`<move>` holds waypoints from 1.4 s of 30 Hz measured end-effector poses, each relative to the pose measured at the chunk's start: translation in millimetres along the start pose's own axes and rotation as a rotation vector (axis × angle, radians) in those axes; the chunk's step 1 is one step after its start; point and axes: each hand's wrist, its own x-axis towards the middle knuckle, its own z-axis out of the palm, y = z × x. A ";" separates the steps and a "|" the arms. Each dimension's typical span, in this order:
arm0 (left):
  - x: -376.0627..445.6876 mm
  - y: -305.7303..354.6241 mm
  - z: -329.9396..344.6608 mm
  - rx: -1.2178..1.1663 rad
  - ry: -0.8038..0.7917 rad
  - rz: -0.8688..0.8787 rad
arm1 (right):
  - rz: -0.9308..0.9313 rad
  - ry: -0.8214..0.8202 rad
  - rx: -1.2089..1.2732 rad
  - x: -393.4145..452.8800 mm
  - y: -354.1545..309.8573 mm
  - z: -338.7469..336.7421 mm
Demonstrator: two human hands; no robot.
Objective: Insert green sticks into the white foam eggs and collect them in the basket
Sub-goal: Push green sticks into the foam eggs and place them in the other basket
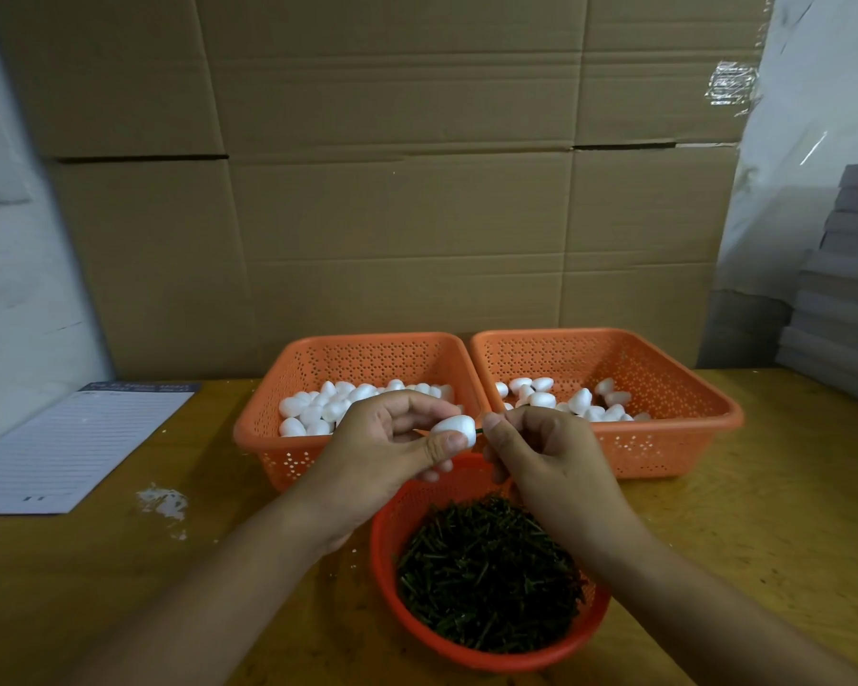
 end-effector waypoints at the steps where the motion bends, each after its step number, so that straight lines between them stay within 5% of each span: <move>1: -0.2 -0.1 0.3 0.000 0.002 0.001 | 0.008 0.001 0.010 -0.3 -0.4 0.0; 22: 1.2 2.6 -2.8 -0.091 0.010 -0.022 | 0.109 -0.222 0.114 -6.7 -5.5 4.2; 32: 0.3 4.0 1.4 -0.025 0.011 0.005 | 0.069 -0.137 0.113 -6.9 -7.0 6.7; 42: -0.4 5.9 -0.9 -0.073 -0.051 -0.047 | 0.064 -0.232 0.111 -7.4 -12.5 0.8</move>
